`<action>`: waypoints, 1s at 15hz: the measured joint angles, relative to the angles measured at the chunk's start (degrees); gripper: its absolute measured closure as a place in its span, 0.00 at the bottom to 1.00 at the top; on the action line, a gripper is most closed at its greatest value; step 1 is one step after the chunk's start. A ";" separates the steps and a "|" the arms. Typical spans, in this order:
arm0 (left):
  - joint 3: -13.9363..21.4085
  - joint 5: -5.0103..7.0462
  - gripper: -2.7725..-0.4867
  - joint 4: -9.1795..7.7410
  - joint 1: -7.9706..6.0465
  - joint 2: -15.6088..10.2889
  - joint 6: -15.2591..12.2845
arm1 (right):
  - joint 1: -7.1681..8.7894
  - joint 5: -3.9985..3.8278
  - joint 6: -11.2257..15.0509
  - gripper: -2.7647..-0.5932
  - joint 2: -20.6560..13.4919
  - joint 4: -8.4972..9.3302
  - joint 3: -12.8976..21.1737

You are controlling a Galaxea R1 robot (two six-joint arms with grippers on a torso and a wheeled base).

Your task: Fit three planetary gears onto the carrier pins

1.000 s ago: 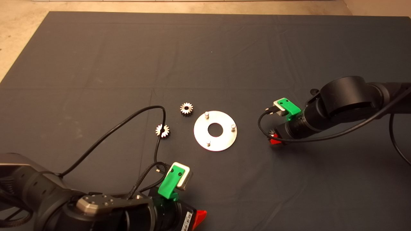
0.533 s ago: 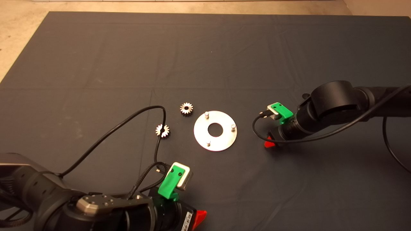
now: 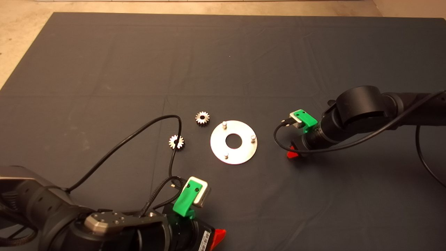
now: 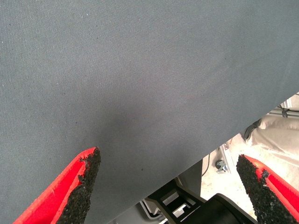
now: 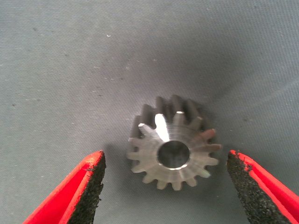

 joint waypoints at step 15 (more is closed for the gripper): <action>0.00 0.00 0.31 0.00 0.00 0.28 0.00 | 0.02 2.15 -0.20 0.63 -0.33 -0.02 -0.52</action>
